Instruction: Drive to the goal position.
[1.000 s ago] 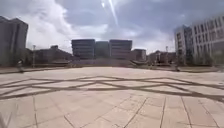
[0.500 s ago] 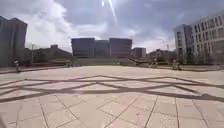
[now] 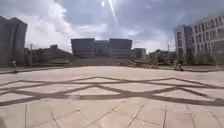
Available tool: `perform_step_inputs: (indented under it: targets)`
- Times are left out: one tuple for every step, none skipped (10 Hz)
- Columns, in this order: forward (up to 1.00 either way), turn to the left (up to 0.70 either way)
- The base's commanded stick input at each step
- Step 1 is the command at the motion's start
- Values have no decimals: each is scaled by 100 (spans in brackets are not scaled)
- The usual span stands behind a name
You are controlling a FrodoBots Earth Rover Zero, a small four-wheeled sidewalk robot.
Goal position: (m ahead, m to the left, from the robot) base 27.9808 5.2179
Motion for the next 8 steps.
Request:
perform_step_inputs:
  targets:
    - [70, 0]
    - [70, 0]
    - [70, 0]
    - [70, 0]
    - [70, 0]
    - [70, 2]
    - [70, 6]
    - [70, 8]
